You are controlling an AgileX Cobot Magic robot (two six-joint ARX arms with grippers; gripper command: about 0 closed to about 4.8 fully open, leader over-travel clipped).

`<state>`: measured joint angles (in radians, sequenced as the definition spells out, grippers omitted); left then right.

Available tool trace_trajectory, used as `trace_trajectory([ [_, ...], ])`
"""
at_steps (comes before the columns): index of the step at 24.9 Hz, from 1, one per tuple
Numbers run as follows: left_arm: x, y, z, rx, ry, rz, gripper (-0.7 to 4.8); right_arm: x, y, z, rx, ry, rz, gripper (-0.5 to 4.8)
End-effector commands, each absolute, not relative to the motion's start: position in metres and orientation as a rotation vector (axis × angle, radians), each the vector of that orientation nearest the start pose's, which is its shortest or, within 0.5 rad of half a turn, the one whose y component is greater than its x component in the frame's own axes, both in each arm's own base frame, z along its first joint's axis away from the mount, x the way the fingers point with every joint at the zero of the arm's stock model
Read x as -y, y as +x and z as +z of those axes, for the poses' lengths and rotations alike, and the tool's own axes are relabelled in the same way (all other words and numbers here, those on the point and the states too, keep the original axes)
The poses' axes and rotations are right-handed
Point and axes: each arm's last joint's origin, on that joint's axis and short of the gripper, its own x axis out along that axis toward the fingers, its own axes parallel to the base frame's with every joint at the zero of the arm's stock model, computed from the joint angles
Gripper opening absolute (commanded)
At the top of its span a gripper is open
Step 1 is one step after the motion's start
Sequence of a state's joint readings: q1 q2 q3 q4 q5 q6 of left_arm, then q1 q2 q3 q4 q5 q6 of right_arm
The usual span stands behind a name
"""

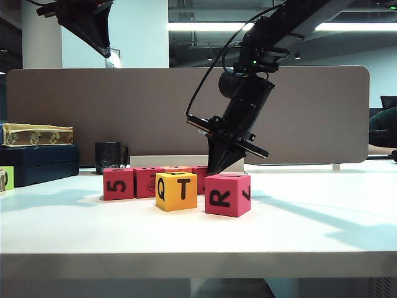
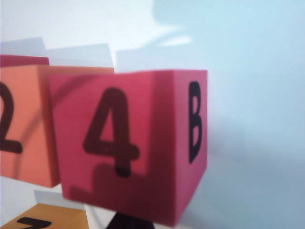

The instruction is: Select the appropriate blocks from the scattered letter blocks on the table and arrange them in a row to spell out "2024".

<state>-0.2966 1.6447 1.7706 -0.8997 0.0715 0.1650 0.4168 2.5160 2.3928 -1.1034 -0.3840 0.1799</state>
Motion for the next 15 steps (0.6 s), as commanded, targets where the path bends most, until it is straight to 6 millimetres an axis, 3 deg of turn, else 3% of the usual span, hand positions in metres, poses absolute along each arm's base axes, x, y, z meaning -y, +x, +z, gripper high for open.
trace_trajectory([
  [1, 0.103, 0.328, 0.393, -0.724, 0.243, -0.418, -0.06, -0.222, 0.469, 0.202, -1.287, 0.138, 0.591, -0.01],
  [15, 0.103, 0.328, 0.392, -0.726, 0.244, -0.417, -0.06, -0.221, 0.457, 0.203, -1.412, 0.189, 0.618, -0.01],
])
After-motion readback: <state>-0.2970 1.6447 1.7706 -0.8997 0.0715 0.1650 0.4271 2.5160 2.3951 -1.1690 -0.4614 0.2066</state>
